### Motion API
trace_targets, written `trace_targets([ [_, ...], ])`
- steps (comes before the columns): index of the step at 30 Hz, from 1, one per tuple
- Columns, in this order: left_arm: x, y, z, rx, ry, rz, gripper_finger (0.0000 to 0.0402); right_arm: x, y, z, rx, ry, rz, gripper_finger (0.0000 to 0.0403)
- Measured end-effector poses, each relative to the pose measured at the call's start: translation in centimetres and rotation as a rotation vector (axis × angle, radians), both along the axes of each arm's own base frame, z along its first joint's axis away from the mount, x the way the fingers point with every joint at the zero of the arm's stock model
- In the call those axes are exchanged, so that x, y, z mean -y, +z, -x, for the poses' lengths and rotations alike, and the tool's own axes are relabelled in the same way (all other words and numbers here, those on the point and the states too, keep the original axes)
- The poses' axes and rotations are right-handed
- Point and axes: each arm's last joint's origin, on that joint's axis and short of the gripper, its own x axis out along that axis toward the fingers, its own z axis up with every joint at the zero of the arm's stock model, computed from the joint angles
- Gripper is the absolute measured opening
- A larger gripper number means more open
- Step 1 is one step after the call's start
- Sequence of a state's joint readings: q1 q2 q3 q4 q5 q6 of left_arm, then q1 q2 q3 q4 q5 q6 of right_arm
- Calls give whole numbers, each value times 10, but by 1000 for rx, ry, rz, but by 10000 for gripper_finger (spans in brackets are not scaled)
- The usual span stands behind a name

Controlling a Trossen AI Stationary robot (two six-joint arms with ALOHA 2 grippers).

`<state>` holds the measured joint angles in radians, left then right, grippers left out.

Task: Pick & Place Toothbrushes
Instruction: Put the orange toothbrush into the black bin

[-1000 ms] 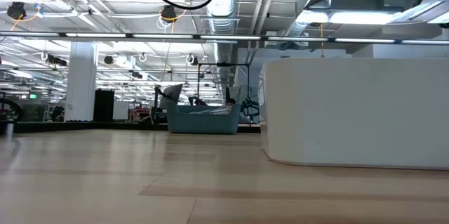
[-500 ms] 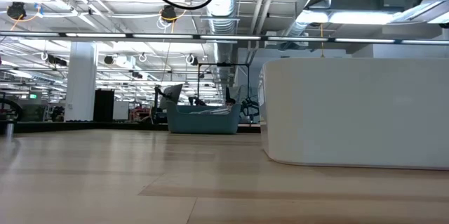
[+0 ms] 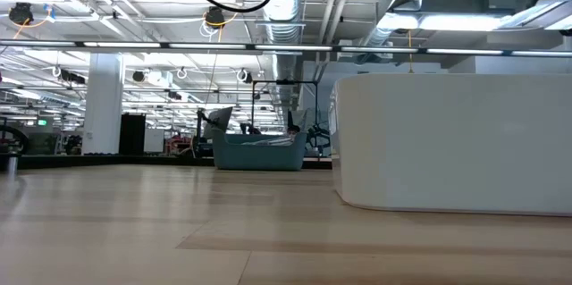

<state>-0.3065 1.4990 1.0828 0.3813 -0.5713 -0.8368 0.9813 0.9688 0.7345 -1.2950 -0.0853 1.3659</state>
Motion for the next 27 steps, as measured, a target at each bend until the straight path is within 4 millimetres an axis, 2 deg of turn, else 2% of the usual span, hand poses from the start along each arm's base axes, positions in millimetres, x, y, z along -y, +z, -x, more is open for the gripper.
trace_targets([
  [13,0,0,0,0,0,-2,187,-5,-6,-3,-31,13,41,0],
  [21,2,0,1,-1,-6,-2,187,-14,-17,-8,-8,25,-24,0],
  [27,4,0,1,-5,-12,-19,187,-15,-19,-10,-22,21,1,0],
])
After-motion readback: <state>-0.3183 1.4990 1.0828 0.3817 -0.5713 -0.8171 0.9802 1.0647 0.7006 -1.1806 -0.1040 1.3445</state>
